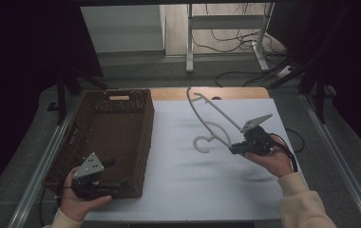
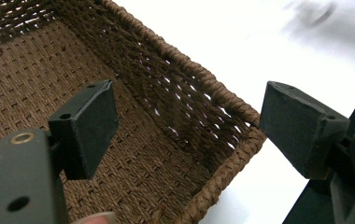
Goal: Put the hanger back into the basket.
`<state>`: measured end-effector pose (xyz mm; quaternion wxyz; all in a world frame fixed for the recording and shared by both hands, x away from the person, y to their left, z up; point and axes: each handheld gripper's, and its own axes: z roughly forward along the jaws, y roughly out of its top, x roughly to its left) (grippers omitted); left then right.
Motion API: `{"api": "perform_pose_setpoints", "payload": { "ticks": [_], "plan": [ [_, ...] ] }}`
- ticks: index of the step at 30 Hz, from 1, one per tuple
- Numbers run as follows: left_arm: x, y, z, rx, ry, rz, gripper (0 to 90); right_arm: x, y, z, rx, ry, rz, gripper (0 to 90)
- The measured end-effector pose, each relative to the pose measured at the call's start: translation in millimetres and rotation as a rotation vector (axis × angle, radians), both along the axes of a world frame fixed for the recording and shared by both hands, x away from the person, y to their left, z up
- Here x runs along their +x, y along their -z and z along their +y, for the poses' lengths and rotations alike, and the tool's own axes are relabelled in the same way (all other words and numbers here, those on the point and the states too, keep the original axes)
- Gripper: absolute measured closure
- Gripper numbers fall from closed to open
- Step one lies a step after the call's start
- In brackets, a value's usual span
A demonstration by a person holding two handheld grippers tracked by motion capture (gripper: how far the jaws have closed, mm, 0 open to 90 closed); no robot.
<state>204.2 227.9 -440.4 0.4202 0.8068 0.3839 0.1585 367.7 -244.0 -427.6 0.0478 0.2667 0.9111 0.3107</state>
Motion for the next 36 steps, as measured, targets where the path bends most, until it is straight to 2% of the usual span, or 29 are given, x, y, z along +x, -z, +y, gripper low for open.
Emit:
{"api": "perform_pose_setpoints", "payload": {
  "ticks": [4,7,10,17,18,19,20,21,22,23,24,27,36],
  "plan": [
    [0.3,0.0,-0.6,-0.001,0.003,0.000,19.7,-8.8,-1.4,1.9,0.011,-0.025,0.009,81.4],
    [0.2,-0.4,-1.2,0.000,0.005,-0.001,19.7,-10.3,-1.6,1.9,0.036,-0.019,0.021,81.4],
    [0.0,-1.0,-2.4,0.001,0.009,-0.003,19.7,-11.2,-1.7,3.1,0.085,0.014,0.040,81.4],
    [0.8,-2.9,-7.0,-0.009,0.020,-0.006,19.7,-10.9,-2.0,9.5,0.151,0.063,0.073,81.4],
    [1.6,-4.8,-10.0,-0.009,0.027,-0.008,19.7,-10.9,-3.4,12.1,0.181,0.082,0.086,81.4],
    [1.6,-4.8,-10.0,-0.009,0.027,-0.008,19.7,-10.9,-3.4,12.1,0.181,0.082,0.086,81.4],
    [2.3,-6.7,-13.7,-0.015,0.037,-0.009,19.7,-10.8,-5.5,14.6,0.225,0.106,0.105,81.4],
    [2.3,-6.7,-13.7,-0.015,0.037,-0.009,19.7,-10.8,-5.5,14.6,0.225,0.106,0.105,81.4],
    [3.2,-9.2,-18.2,-0.017,0.049,-0.014,19.7,-11.2,-8.0,17.5,0.267,0.125,0.120,81.4],
    [3.2,-9.2,-18.2,-0.017,0.049,-0.014,19.7,-11.2,-8.0,17.5,0.267,0.125,0.120,81.4],
    [3.8,-10.9,-22.0,-0.022,0.061,-0.015,19.7,-12.5,-10.4,21.0,0.300,0.137,0.127,81.4],
    [4.7,-11.9,-25.3,-0.031,0.076,-0.011,19.7,-14.5,-12.2,25.8,0.349,0.156,0.146,81.4],
    [5.6,-12.8,-29.7,-0.055,0.085,0.001,20.0,-19.2,-9.1,40.4,0.376,0.178,0.165,81.4]
  ]
}}
